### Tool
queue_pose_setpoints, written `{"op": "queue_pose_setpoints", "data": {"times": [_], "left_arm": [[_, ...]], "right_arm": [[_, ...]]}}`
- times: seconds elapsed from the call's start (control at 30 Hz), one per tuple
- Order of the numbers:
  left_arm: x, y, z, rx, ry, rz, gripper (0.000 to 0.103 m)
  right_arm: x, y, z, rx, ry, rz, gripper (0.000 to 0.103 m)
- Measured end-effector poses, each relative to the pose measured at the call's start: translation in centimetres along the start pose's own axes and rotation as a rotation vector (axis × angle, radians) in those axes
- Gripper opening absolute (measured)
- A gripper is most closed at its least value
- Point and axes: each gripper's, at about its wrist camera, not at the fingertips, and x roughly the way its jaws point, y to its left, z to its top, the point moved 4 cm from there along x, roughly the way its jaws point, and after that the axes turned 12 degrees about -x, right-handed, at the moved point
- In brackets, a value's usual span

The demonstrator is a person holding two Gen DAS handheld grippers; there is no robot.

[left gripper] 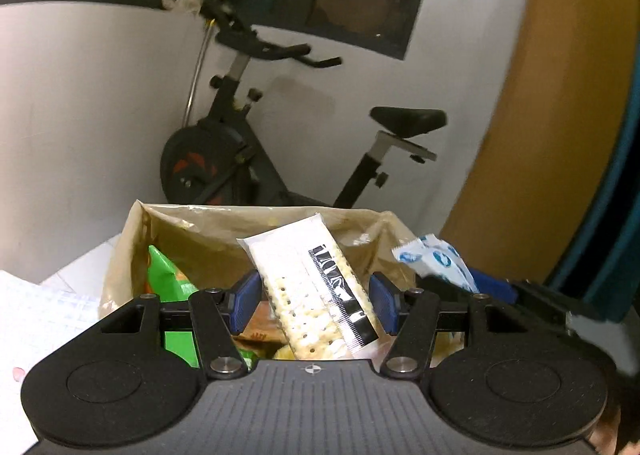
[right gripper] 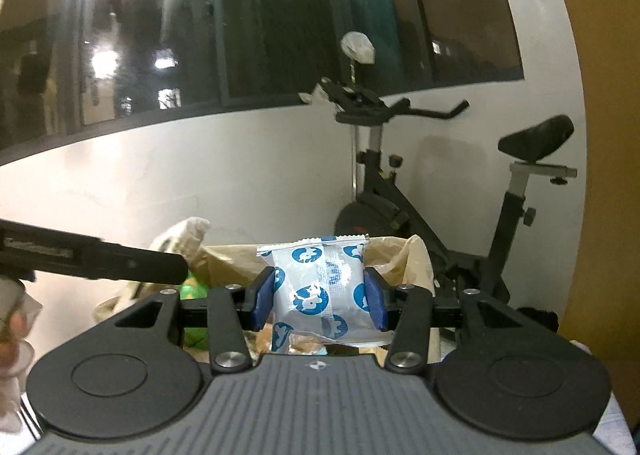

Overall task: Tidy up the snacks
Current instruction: 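Carry both packs over the box and open both tools to drop them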

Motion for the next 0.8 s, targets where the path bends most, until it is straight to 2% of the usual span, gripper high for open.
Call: {"op": "queue_pose_setpoints", "data": {"times": [0.23,0.33,0.37,0.5,0.8], "left_arm": [[2.6,0.6,-0.5,0.049,0.046,0.092,0.063],[2.9,1.3,-0.4,0.03,0.062,0.073,0.077],[2.8,1.6,-0.2,0.023,0.057,0.07,0.078],[1.1,2.4,-0.1,0.023,0.033,0.074,0.078],[-5.6,4.2,-0.7,0.028,-0.021,0.08,0.077]], "right_arm": [[2.6,1.3,-1.5,-0.065,0.075,-0.031,0.049],[2.8,1.4,-2.3,-0.065,0.096,-0.036,0.052],[2.7,1.3,-2.5,-0.063,0.095,-0.037,0.057],[1.6,1.1,-2.3,-0.055,0.065,-0.026,0.071],[-2.9,2.0,-1.3,-0.046,0.001,-0.015,0.072]]}}
